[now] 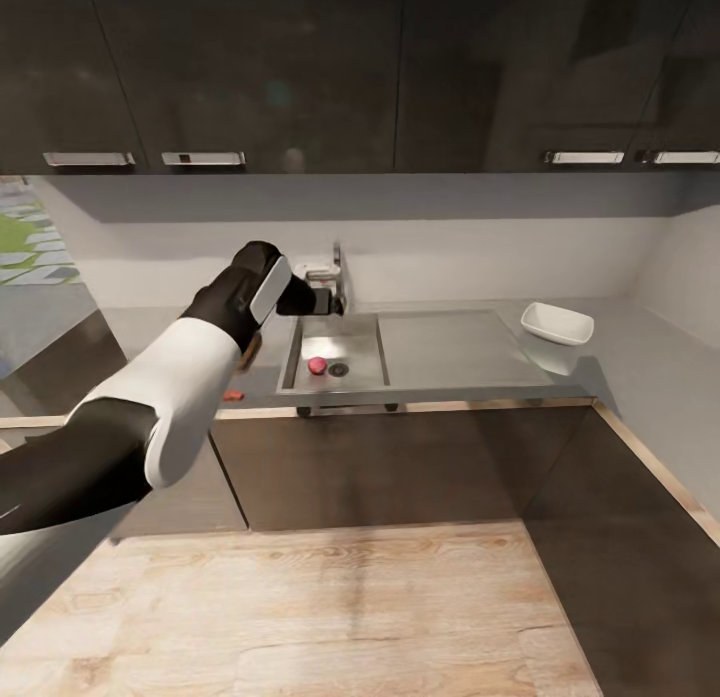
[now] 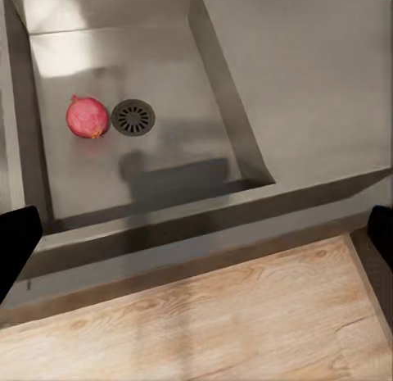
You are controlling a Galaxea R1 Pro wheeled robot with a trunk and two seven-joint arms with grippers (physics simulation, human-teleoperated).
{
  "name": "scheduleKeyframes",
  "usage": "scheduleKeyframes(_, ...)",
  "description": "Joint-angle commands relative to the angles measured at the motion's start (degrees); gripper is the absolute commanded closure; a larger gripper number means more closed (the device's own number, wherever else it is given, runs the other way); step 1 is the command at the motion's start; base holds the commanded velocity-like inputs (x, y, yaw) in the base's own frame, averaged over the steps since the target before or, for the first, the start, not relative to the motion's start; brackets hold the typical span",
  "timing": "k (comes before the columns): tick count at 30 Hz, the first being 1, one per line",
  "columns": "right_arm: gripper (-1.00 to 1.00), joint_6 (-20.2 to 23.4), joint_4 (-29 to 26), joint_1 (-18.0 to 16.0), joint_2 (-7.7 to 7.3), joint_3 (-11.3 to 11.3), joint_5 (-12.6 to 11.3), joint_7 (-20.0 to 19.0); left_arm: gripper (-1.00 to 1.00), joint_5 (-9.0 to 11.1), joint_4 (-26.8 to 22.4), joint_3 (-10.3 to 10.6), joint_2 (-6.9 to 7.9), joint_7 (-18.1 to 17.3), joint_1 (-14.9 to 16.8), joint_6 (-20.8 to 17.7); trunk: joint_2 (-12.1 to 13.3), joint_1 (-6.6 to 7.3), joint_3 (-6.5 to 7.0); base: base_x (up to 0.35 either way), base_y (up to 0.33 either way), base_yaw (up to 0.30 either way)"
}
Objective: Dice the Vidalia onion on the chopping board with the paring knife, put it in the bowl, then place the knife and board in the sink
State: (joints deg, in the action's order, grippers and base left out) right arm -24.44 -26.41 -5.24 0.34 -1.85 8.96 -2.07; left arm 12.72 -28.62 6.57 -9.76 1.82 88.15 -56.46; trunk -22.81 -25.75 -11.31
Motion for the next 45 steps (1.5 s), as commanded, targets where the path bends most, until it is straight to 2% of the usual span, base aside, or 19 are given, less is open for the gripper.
scheduleKeyframes(1, -1.0, -0.2, -0.01, -0.03, 0.04, -0.21, 0.2, -0.22, -1.0, 0.42, 0.73, 0.33, 0.06, 0.19, 0.36, -0.15, -0.11, -0.03, -0.11, 0.0, 0.0, 0.0)
scheduleKeyframes(8, -1.0, -0.18, -0.07, -0.03, 0.04, -0.25, 0.19, -0.22, -1.0, 0.47, 7.08, 0.45, 0.35, 0.15, 0.74, 0.33, -0.11, -0.03, -0.11, 0.0, 0.0, 0.0)
scheduleKeyframes(19, -1.0, -0.17, 0.04, -0.03, 0.03, -0.35, 0.1, -0.22, -1.0, 0.47, 8.31, 0.46, 0.53, 0.2, 0.71, 0.56, -0.11, -0.03, -0.11, 0.032, -0.012, 0.0)
scheduleKeyframes(29, -1.0, -0.17, -0.01, -0.03, 0.01, -0.35, 0.1, -0.16, -1.0, 0.47, 8.93, 0.46, 0.53, 0.2, 0.56, 0.6, -0.11, -0.03, -0.11, 0.227, -0.183, 0.0)
scheduleKeyframes(35, -1.0, -0.16, -0.09, -0.03, -0.11, -0.39, 0.1, -0.13, -1.0, 0.42, 11.44, 0.46, 0.58, 0.2, 0.48, 0.67, -0.11, -0.03, -0.11, 0.25, -0.219, 0.0)
scheduleKeyframes(39, -1.0, -0.15, -0.07, -0.03, -0.15, -0.37, 0.1, -0.13, -1.0, 0.3, 13.22, 0.46, 0.61, 0.2, 0.39, 1.74, -0.11, -0.03, -0.11, 0.25, -0.22, 0.0)
scheduleKeyframes(42, -1.0, -0.15, -0.05, -0.03, -0.1, -0.35, 0.1, -0.13, -1.0, 0.22, 15.97, 0.46, 0.7, 0.2, 0.33, 4.61, -0.11, -0.03, -0.11, 0.25, -0.22, 0.0)
scheduleKeyframes(45, -1.0, -0.14, -0.05, -0.03, -0.04, -0.35, 0.1, -0.13, -1.0, 0.19, 16.85, 0.46, 0.79, 0.21, 0.3, 5.12, -0.11, -0.03, -0.11, 0.241, -0.206, 0.0)
